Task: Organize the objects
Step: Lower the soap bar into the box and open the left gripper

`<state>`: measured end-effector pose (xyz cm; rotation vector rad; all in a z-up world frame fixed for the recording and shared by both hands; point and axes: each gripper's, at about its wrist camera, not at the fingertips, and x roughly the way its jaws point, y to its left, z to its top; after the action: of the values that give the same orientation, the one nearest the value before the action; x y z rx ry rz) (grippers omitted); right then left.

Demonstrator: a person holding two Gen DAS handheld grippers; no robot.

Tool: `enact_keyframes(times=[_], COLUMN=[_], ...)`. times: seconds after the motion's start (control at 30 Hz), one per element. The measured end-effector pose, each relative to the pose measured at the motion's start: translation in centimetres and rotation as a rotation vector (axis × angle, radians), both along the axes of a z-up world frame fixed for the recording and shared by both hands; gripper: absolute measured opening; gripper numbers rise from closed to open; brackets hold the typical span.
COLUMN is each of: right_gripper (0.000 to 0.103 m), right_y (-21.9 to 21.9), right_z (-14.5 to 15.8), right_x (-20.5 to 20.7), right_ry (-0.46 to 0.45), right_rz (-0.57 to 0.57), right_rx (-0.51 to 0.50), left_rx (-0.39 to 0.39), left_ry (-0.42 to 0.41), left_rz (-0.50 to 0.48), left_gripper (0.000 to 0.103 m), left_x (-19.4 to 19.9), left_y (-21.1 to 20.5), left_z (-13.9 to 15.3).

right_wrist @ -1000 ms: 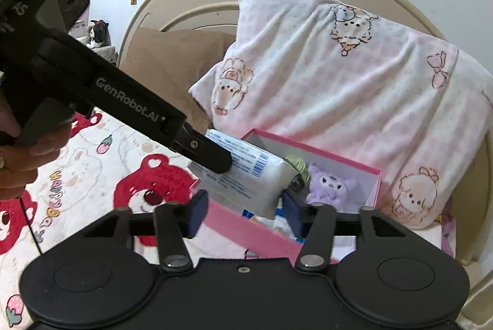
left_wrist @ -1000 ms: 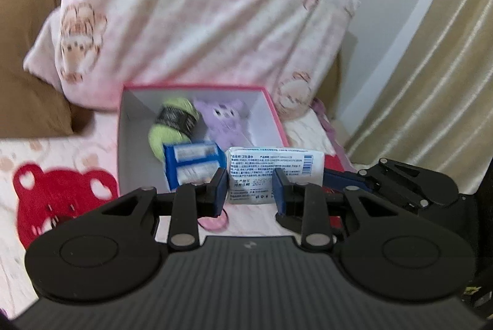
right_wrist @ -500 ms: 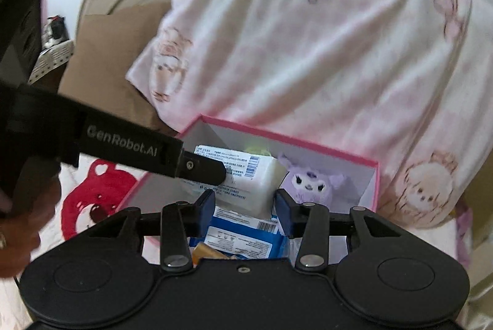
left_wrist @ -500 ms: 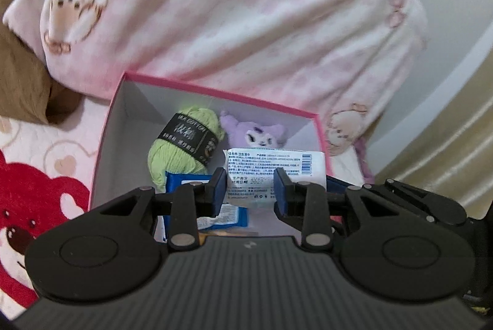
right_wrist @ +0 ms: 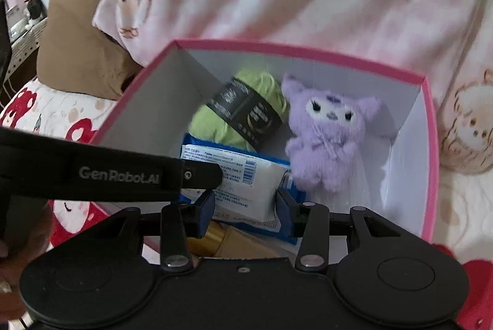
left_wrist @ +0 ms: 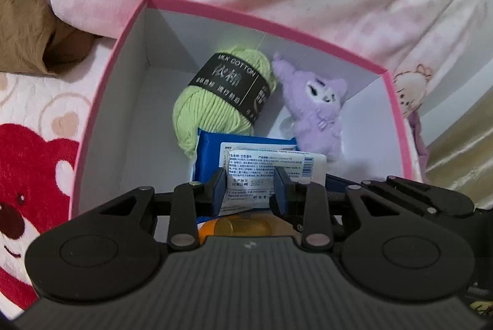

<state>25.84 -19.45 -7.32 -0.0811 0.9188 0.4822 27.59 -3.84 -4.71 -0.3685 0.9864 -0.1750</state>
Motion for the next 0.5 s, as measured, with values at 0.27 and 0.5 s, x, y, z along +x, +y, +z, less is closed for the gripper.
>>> enact_keyframes(times=[0.27, 0.5], right_gripper=[0.059, 0.059], right_y=[0.7, 0.8], right_z=[-1.2, -1.4], right_x=[1.0, 0.5], right_ry=[-0.013, 0.013], right_rz=[-0.006, 0.008], right_rx=[-0.040, -0.011], left_rx=[0.042, 0.030], left_ry=[-0.039, 0.000], left_rz=[0.045, 0.071], left_gripper=[0.041, 0.041], left_x=[-0.5, -0.7], left_y=[0.0, 0.3], left_z=[-0.3, -1.1])
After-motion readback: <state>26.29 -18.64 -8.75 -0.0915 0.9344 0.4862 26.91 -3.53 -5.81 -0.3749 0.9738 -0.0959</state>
